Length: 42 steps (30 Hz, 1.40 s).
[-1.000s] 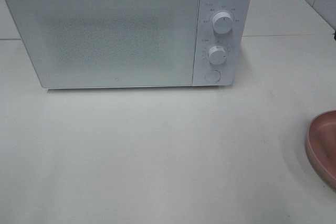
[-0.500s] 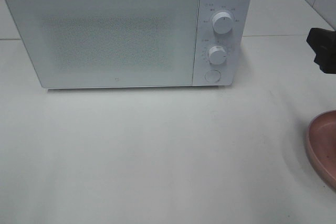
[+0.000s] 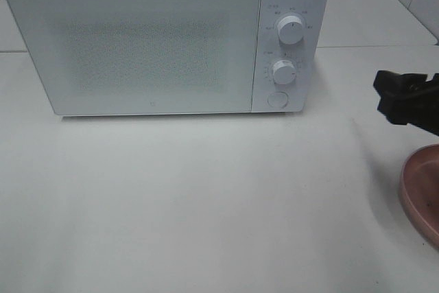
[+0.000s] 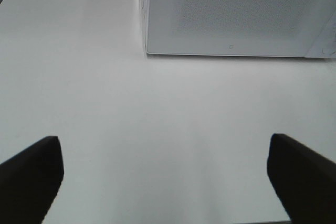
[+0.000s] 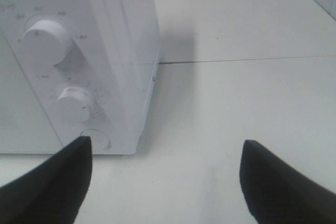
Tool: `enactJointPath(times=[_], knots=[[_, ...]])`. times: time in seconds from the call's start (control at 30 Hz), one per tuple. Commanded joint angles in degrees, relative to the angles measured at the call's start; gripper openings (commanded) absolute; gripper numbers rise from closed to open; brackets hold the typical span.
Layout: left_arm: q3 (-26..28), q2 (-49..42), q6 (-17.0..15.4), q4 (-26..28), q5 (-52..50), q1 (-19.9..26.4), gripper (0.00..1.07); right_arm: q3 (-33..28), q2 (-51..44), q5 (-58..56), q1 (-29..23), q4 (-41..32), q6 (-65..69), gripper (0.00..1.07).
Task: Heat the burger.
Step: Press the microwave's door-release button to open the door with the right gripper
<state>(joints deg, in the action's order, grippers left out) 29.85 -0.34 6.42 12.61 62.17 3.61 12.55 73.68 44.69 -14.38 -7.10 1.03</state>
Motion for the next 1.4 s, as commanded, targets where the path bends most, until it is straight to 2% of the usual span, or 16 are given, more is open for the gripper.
enactJointPath(times=[0.03, 0.1, 0.13, 0.17, 0.23, 0.27, 0.37, 0.43, 0.47, 0.5, 0.57, 0.6, 0.83, 1.07, 1.27, 1.4], knots=[[-0.23, -1.03, -0.06, 0.06, -0.74, -0.06, 0.98, 0.06, 1.89, 2.92, -3.61, -4.01, -5.44, 0.73], [-0.23, -1.03, -0.06, 0.06, -0.74, -0.06, 0.98, 0.06, 4.70, 6.82, -8.94, -10.54, -11.46, 0.73], [-0.23, -1.03, -0.06, 0.06, -0.74, -0.06, 0.98, 0.06, 4.70, 6.82, -8.94, -10.54, -11.46, 0.73], [-0.23, -1.03, -0.06, 0.06, -0.74, -0.06, 0.98, 0.06, 6.53, 9.11, -12.72, -14.78, -14.50, 0.73], [-0.23, -1.03, -0.06, 0.06, -0.74, -0.06, 0.98, 0.06, 7.22, 10.03, -14.21, -17.07, -15.53, 0.73], [-0.23, -1.03, -0.06, 0.06, -0.74, -0.06, 0.98, 0.11, 8.82, 12.49, -17.88, -21.26, -17.30, 0.73], [-0.23, -1.03, -0.06, 0.06, -0.74, -0.06, 0.98, 0.11, 10.14, 15.01, -21.08, -25.15, -17.70, 0.73], [-0.23, -1.03, -0.06, 0.06, -0.74, -0.06, 0.98, 0.23, 11.86, 17.99, -26.36, -31.00, -17.70, 0.73], [-0.23, -1.03, -0.06, 0.06, -0.74, -0.06, 0.98, 0.23, 11.86, 17.99, -26.36, -31.00, -17.70, 0.73], [-0.23, -1.03, -0.06, 0.06, -0.74, -0.06, 0.98, 0.23, 13.18, 20.28, -29.16, -34.43, -17.70, 0.73], [-0.23, -1.03, -0.06, 0.06, -0.74, -0.06, 0.98, 0.23, 13.69, 21.08, -30.25, -35.52, -17.70, 0.73], [-0.23, -1.03, -0.06, 0.06, -0.74, -0.06, 0.98, 0.23, 15.07, 22.40, -32.54, -37.01, -17.70, 0.73], [-0.23, -1.03, -0.06, 0.06, -0.74, -0.06, 0.98, 0.29, 18.62, 22.69, -37.01, -38.50, -15.93, 0.73], [-0.23, -1.03, -0.06, 0.06, -0.74, -0.06, 0.98, 0.29, 19.77, 22.86, -37.47, -38.50, -14.27, 0.69], [-0.23, -1.03, -0.06, 0.06, -0.74, -0.06, 0.98, 0.29, 19.77, 25.78, -37.47, -38.50, -13.18, 0.56], [-0.23, -1.03, -0.06, 0.06, -0.74, -0.06, 0.98, 0.29, 19.77, 28.59, -37.47, -38.50, -8.25, 0.37]])
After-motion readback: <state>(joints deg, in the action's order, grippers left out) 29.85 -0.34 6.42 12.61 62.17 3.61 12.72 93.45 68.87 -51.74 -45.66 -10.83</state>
